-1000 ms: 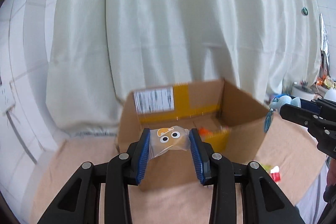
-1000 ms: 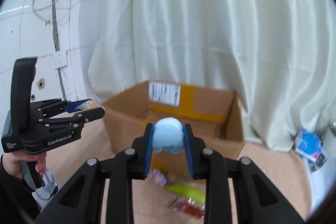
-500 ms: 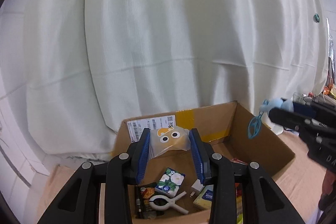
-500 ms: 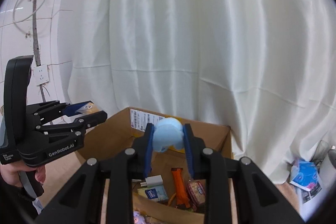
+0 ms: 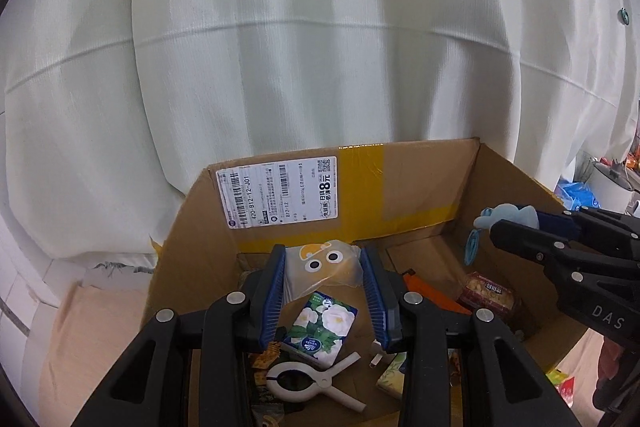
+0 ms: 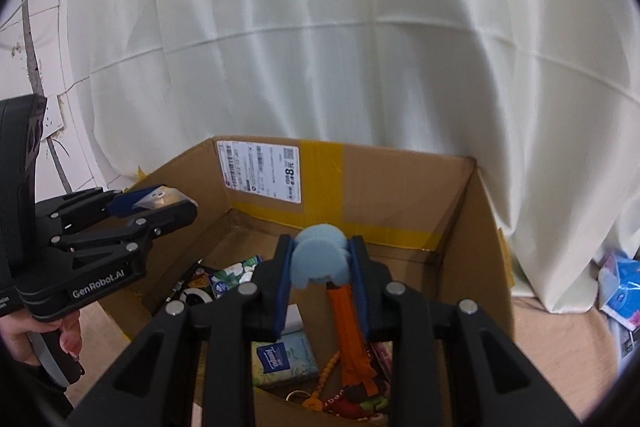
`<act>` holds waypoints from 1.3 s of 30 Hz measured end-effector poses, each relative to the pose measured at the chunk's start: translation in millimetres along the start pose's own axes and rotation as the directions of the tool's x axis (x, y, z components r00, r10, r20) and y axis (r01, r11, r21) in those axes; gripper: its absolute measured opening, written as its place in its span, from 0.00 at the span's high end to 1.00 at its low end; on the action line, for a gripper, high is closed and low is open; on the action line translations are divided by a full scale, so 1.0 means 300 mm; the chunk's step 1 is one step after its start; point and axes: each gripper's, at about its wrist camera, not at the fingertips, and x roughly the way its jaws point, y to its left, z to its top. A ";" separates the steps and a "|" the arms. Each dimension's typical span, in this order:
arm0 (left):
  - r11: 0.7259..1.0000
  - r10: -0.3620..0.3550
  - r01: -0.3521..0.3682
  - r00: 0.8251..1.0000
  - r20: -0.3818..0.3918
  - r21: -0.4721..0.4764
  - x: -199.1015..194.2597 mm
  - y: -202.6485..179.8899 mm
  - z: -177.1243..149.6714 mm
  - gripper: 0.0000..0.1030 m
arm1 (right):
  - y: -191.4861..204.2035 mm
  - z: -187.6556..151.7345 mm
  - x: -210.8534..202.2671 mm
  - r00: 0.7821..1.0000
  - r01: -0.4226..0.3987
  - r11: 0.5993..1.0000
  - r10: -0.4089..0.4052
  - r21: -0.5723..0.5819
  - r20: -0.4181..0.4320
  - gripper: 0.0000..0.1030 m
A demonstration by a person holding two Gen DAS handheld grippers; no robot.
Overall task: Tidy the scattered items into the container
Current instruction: 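Open both grippers to drop the keychain and packet into the box, then withdraw both grippers back toward the remaining items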
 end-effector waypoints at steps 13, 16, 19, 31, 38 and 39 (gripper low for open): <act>1.000 0.006 -0.006 1.000 0.004 -0.019 0.019 0.005 -0.003 0.61 | -0.011 -0.003 0.032 1.000 0.004 1.000 -0.004 0.006 -0.018 0.69; 0.999 0.025 -0.026 0.999 -0.022 -0.042 0.029 0.016 -0.001 0.42 | -0.018 0.003 0.031 1.000 0.015 1.000 -0.014 0.020 -0.006 0.54; 0.997 -0.007 0.007 1.000 0.007 -0.074 0.003 0.028 -0.002 0.24 | -0.023 0.008 0.000 1.000 -0.001 0.999 0.000 0.032 0.020 0.15; 0.995 0.041 -0.039 0.999 0.019 -0.089 -0.129 0.013 -0.039 0.00 | -0.049 -0.011 -0.222 0.978 0.014 0.993 -0.038 0.119 0.205 0.00; 0.994 0.059 -0.049 0.994 0.093 -0.102 -0.309 0.000 -0.083 0.00 | 0.007 -0.046 -0.391 0.965 0.006 0.995 -0.032 0.099 0.261 0.00; 0.994 0.055 -0.045 0.994 0.099 -0.103 -0.328 -0.001 -0.093 0.00 | 0.017 -0.056 -0.412 0.964 0.001 0.996 -0.026 0.094 0.263 0.00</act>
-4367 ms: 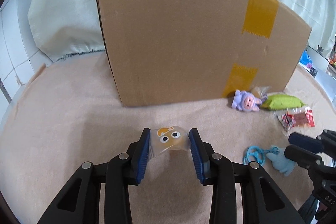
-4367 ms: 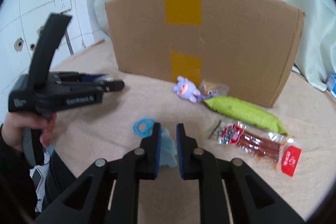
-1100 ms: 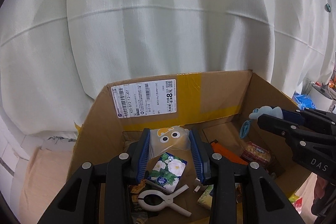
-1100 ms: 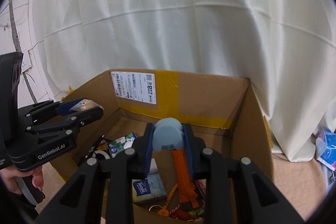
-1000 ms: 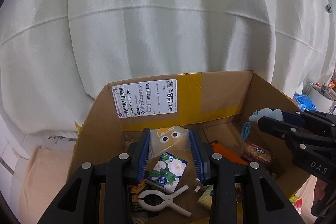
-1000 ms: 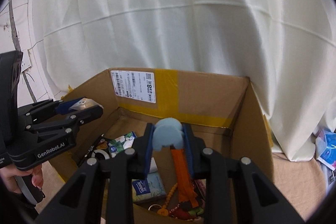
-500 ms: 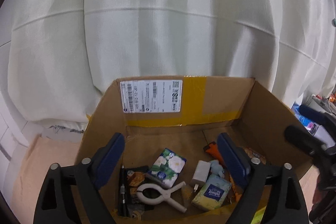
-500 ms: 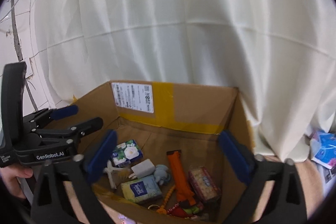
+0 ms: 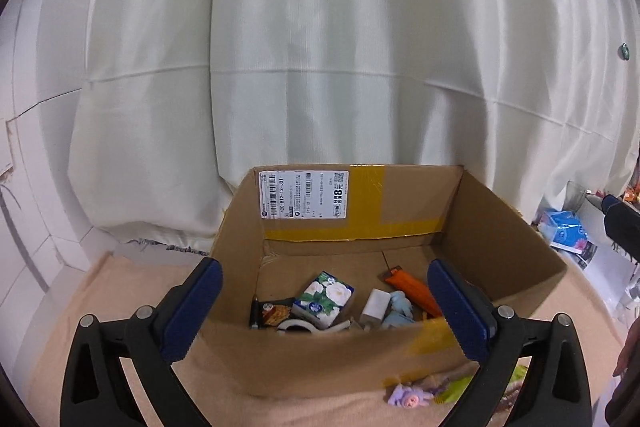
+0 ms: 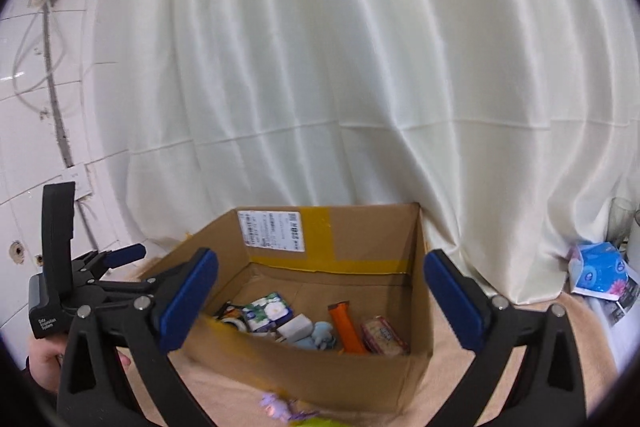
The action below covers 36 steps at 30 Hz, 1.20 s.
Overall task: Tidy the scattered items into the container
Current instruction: 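Withdraw both grippers back toward the remaining items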
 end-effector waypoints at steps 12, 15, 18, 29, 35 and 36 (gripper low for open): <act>1.000 -0.023 0.024 0.999 -0.048 0.018 -0.117 -0.072 -0.272 0.00 | 0.059 -0.241 -0.180 0.994 0.058 0.991 -0.069 -0.117 -0.091 0.00; 0.999 -0.037 0.039 0.996 -0.080 0.022 -0.098 -0.088 -0.340 0.00 | 0.059 -0.329 -0.173 0.984 0.081 0.983 -0.106 -0.164 -0.147 0.00; 0.999 -0.028 0.032 0.993 -0.118 0.027 -0.073 -0.099 -0.419 0.00 | 0.035 -0.405 -0.159 0.973 0.069 0.985 -0.101 -0.157 -0.207 0.00; 0.998 -0.023 0.036 0.967 -0.255 0.048 0.053 -0.131 -0.570 0.00 | -0.016 -0.575 -0.090 0.927 0.050 0.961 -0.146 -0.271 -0.346 0.00; 0.998 -0.040 0.051 0.965 -0.258 0.036 0.092 -0.153 -0.567 0.00 | -0.032 -0.617 -0.039 0.891 0.008 0.921 -0.183 -0.389 -0.415 0.24; 0.998 -0.044 0.054 0.965 -0.259 0.033 0.096 -0.155 -0.567 0.00 | -0.035 -0.625 -0.029 0.884 -0.009 0.913 -0.183 -0.408 -0.430 0.24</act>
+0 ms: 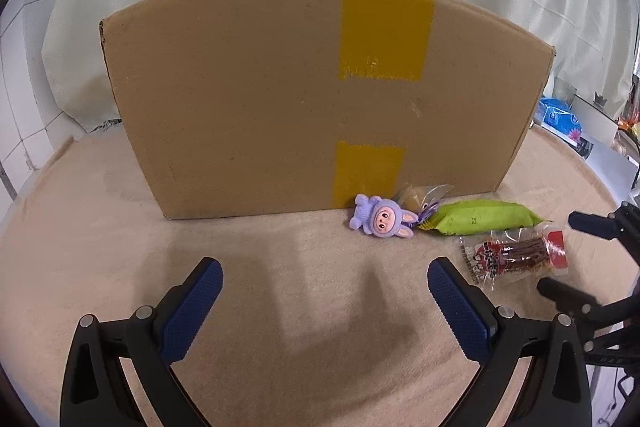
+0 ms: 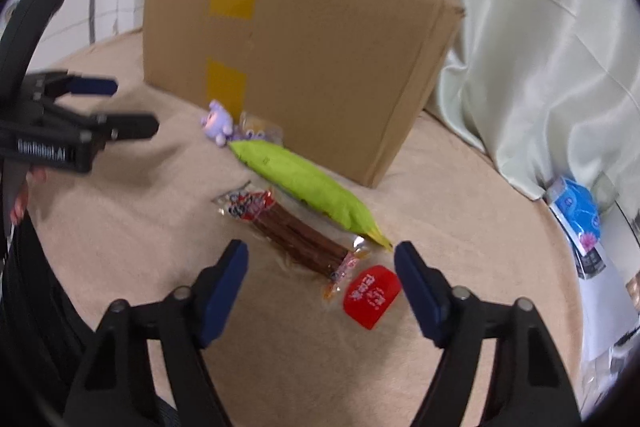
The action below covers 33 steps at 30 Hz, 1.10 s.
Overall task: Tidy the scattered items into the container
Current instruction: 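Withdraw both grippers back toward the remaining items, then grasp the red meat-stick packet with the right gripper while the left grasps the purple bunny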
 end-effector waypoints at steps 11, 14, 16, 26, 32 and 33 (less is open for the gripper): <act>1.000 -0.009 0.009 1.000 -0.017 0.000 0.048 -0.011 0.018 0.00 | -0.017 0.016 0.077 0.997 -0.014 0.994 0.006 -0.106 -0.078 0.29; 1.000 -0.008 0.008 1.000 -0.017 0.005 0.049 -0.010 0.016 0.00 | -0.037 0.041 0.085 0.997 -0.003 0.996 -0.004 -0.091 -0.079 0.35; 1.000 -0.006 0.006 1.000 -0.014 -0.004 0.049 -0.001 0.019 0.00 | -0.055 0.051 0.087 0.997 0.025 0.997 -0.030 -0.072 -0.069 0.46; 1.000 -0.003 0.003 0.999 -0.032 -0.014 0.085 0.000 0.038 0.00 | 0.013 0.073 0.114 0.998 0.011 0.983 -0.021 -0.182 -0.055 0.49; 1.000 -0.018 0.019 0.998 -0.062 0.007 0.124 -0.023 0.058 0.00 | 0.011 0.107 0.133 0.995 -0.057 0.991 0.046 -0.119 -0.089 0.65; 1.000 -0.022 0.023 0.997 -0.070 0.009 0.132 -0.026 0.063 0.00 | 0.008 0.112 0.117 0.995 -0.063 0.992 0.053 -0.108 -0.085 0.68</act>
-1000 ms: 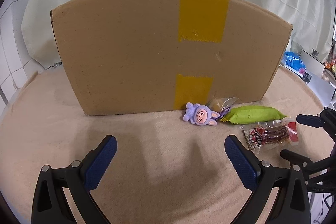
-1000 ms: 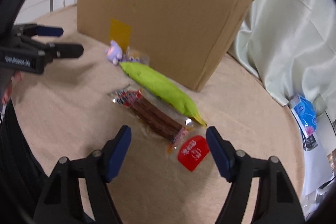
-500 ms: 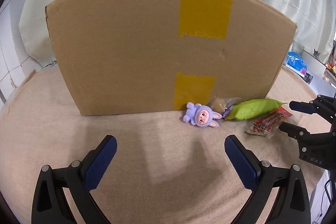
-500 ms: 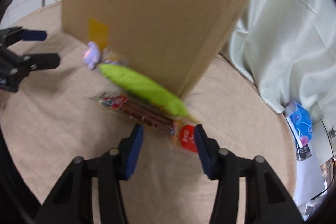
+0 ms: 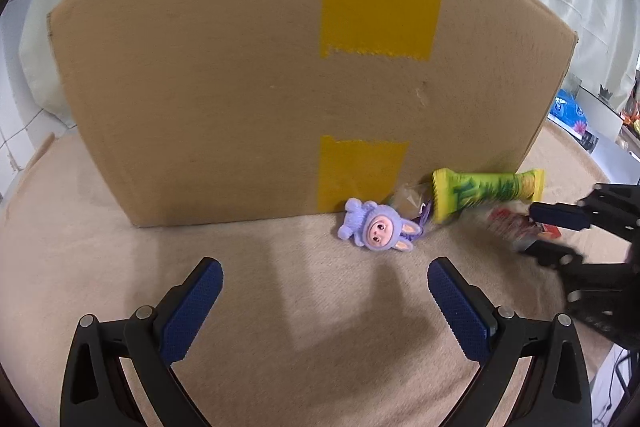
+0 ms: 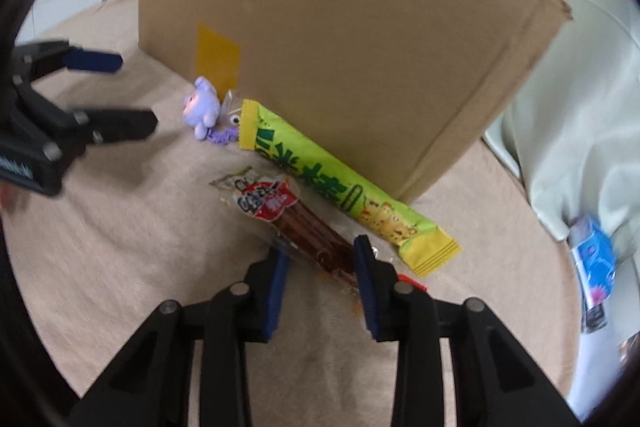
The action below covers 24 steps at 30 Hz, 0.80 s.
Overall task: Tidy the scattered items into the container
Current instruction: 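Grasp the red meat-stick packet with the right gripper while the left grasps the purple bunny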
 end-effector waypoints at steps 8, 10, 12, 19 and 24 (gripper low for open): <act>1.000 0.016 -0.016 0.999 -0.031 0.005 0.069 -0.029 0.071 0.00 | -0.042 -0.011 -0.139 0.992 -0.108 0.989 0.100 0.098 0.082 0.86; 0.999 0.046 -0.045 0.997 -0.058 0.010 0.093 -0.035 0.078 0.00 | -0.027 -0.017 -0.118 0.992 -0.117 0.988 0.111 0.099 0.066 0.86; 0.999 0.047 -0.046 0.995 -0.090 0.010 0.118 -0.036 0.083 0.00 | -0.025 -0.021 -0.113 0.992 -0.120 0.986 0.114 0.116 0.060 0.86; 0.999 0.046 -0.045 0.995 -0.093 0.019 0.138 -0.038 0.107 0.00 | 0.007 -0.024 -0.131 0.991 -0.131 0.986 0.126 0.105 0.053 0.86; 0.999 -0.007 0.012 0.993 -0.114 0.040 0.157 -0.047 0.122 0.20 | -0.032 -0.027 -0.088 0.989 -0.145 0.984 0.139 0.104 0.058 0.85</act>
